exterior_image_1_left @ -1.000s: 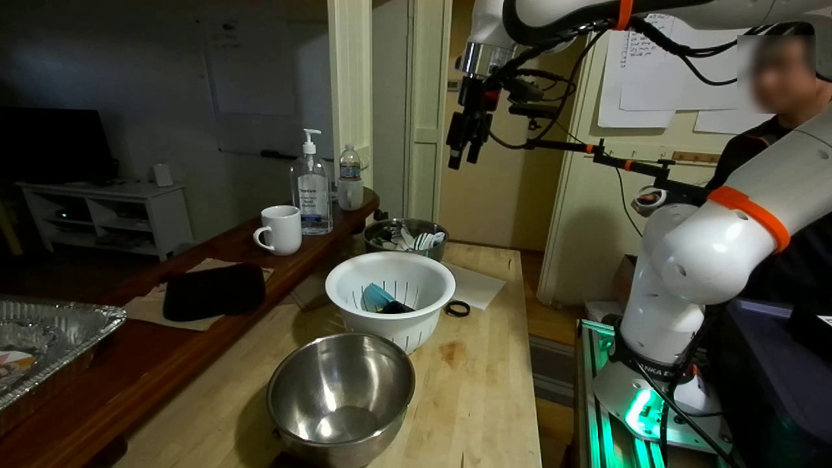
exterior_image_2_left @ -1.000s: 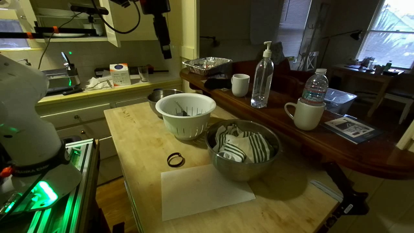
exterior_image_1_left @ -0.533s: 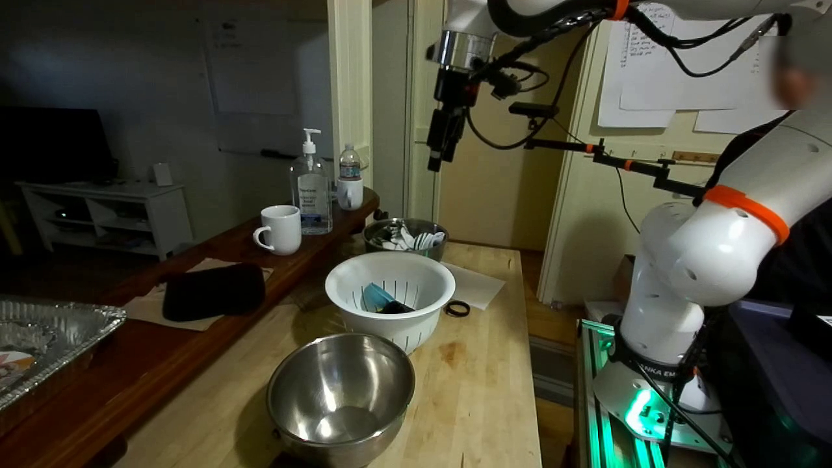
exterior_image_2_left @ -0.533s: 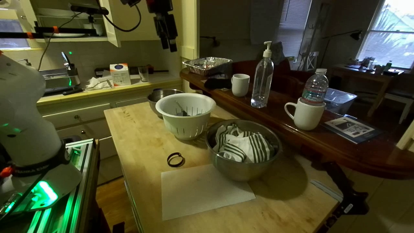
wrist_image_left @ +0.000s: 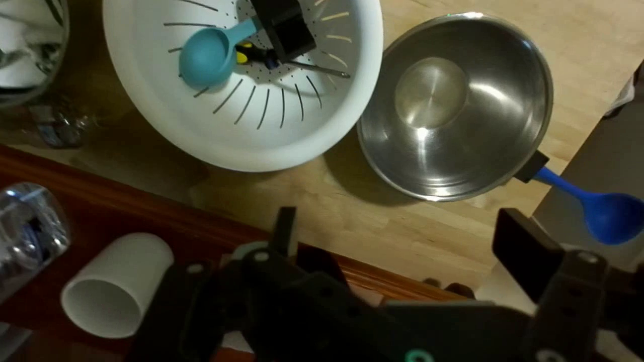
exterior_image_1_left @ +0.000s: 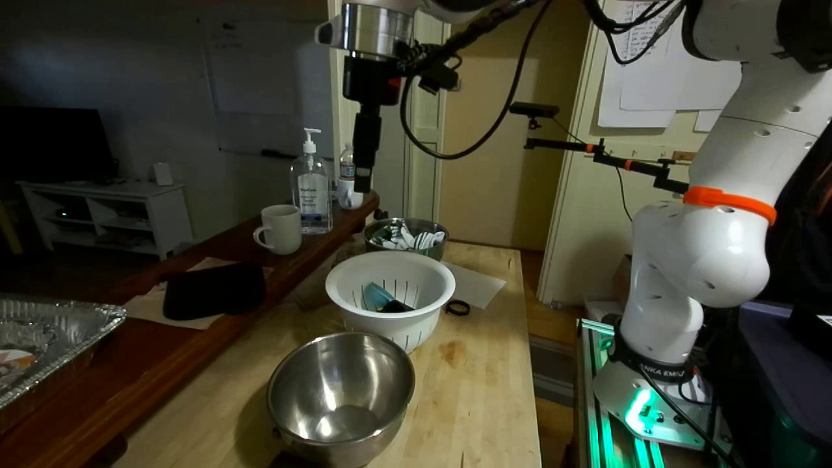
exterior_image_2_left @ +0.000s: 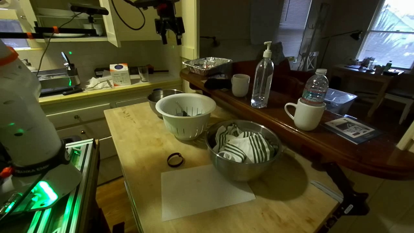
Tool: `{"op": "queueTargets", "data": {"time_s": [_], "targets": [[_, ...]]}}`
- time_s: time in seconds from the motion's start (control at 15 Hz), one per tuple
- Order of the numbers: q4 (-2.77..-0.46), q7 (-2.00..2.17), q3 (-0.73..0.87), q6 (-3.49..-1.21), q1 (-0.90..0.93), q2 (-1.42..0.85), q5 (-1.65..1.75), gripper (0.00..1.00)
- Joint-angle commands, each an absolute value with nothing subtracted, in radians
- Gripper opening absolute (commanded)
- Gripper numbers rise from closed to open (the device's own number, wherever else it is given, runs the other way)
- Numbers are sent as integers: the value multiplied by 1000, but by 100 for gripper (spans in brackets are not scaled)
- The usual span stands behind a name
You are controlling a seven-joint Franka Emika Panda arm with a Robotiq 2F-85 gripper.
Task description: Put the blue spoon on the top countertop
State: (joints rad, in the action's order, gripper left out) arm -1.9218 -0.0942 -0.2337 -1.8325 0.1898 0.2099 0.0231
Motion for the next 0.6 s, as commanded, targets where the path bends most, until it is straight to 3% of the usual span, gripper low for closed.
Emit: {"op": "queueTargets", "data": {"time_s": [0.0,0.2,0.53], "targets": [[-1884,-112,-230,-1815,206,178,25,100],[-1839,-142,-228,-1797,208,143,25,100],[-1605,-222,-319,-1686,293,-123,44,100]]}}
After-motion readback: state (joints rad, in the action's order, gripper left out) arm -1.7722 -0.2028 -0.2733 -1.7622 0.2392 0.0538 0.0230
